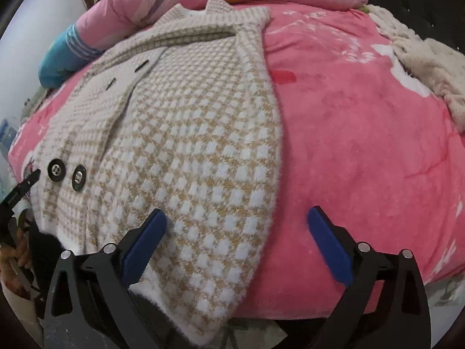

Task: Fold large clothes

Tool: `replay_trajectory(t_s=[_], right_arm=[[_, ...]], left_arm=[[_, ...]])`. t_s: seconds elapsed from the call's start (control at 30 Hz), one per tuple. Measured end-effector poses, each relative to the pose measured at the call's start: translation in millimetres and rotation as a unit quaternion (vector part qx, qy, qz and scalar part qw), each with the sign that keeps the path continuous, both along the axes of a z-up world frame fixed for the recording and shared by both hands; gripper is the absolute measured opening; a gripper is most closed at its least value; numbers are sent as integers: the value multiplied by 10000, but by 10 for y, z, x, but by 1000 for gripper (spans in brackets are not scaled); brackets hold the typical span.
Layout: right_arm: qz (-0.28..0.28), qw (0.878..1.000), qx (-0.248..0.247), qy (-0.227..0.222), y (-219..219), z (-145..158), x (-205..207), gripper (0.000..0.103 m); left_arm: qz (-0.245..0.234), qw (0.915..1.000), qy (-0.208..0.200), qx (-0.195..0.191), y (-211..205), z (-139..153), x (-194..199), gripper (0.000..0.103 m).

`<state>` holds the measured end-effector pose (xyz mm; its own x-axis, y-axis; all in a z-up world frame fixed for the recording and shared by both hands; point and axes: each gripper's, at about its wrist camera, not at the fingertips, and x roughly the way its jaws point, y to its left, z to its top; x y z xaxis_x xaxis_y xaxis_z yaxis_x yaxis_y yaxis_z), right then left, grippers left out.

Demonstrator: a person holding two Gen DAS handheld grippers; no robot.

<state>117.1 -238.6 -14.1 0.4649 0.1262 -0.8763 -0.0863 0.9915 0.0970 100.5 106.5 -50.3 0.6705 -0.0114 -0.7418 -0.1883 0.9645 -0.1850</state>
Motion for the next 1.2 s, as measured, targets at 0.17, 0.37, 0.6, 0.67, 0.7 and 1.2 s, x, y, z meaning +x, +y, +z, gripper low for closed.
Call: replay_trajectory(t_s=[0.17, 0.37, 0.6, 0.67, 0.7, 1.2], right_arm=[[-74, 9999, 16, 81, 24, -6, 25, 95], [-17, 9997, 132, 208, -70, -13, 9, 95], [71, 9993, 116, 343, -117, -27, 36, 95], [102, 9993, 78, 349, -114, -38, 38, 95], [113, 9993, 72, 353, -109, -44, 47, 95], [448, 9968, 654, 133, -409, -106, 8, 95]], left_arm=[[43, 10000, 52, 44, 0, 2, 31, 68], [49, 9998, 123, 112, -25, -7, 50, 69], [122, 9994, 307, 83, -49, -11, 172, 80], [117, 9992, 352, 118, -68, -19, 198, 84], [90, 9992, 368, 135, -84, -22, 215, 90], [131, 9995, 155, 258, -155, -27, 168, 98]])
